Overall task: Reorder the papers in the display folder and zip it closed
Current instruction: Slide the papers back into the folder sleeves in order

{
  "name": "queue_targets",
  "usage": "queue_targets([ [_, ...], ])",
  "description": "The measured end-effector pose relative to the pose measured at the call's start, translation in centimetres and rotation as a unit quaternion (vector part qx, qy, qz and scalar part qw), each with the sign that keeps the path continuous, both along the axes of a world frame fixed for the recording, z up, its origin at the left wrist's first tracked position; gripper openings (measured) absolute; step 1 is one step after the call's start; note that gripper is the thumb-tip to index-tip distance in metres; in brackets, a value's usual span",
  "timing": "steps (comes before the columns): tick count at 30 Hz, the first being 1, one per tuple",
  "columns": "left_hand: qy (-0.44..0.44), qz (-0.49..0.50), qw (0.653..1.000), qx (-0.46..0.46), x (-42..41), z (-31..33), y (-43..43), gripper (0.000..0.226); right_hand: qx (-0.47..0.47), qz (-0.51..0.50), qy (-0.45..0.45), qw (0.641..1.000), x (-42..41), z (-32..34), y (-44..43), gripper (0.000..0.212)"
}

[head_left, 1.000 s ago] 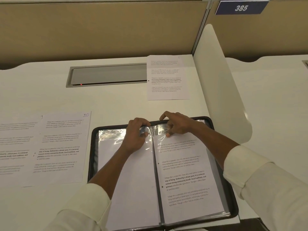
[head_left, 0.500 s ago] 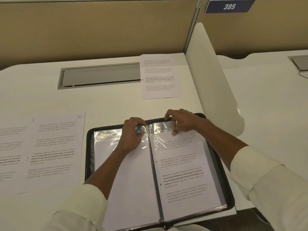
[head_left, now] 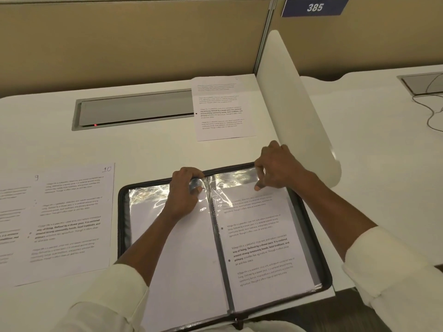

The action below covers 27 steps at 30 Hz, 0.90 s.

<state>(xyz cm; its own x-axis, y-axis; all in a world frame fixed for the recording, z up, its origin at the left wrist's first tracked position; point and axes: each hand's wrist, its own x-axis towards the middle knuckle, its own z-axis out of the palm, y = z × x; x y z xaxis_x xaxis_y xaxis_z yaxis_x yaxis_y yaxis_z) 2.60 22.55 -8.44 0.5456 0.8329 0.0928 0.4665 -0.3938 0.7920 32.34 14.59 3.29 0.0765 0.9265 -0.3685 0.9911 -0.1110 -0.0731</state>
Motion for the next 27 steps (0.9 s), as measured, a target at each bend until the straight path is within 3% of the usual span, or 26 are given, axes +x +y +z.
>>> queue_targets([
  [6,-0.005,0.006,1.000,-0.006,0.0,0.1,-0.3,0.043,0.097,-0.194,0.200,0.955,-0.4,-0.1,-4.2,0.050],
  [10,-0.004,0.045,0.999,0.009,0.2,0.9,-1.2,0.041,0.147,-0.268,0.280,0.910,-1.2,-2.1,-7.2,0.103],
  [12,0.012,0.068,0.996,0.049,0.1,1.1,-2.2,0.042,0.129,-0.305,0.326,0.886,-1.6,-2.9,-9.2,0.113],
  [15,0.038,0.110,0.987,0.111,-0.2,1.4,-5.1,0.043,0.069,-0.324,0.355,0.874,-2.2,-3.8,-12.6,0.081],
  [18,0.042,0.142,0.982,0.114,0.1,2.9,-9.7,0.035,0.066,-0.353,0.444,0.821,-3.1,-3.7,-15.7,0.053],
  [21,0.012,0.158,0.987,0.016,0.8,5.2,-14.7,0.020,0.033,-0.349,0.525,0.776,-4.2,-2.9,-18.2,0.042],
  [23,-0.037,0.174,0.981,-0.079,1.4,7.0,-17.9,0.012,0.006,-0.314,0.553,0.772,-5.1,-2.1,-19.4,0.049],
  [27,-0.075,0.238,0.940,-0.234,2.2,10.2,-21.3,0.032,-0.061,-0.203,0.603,0.769,-7.2,-0.1,-19.6,0.064],
])
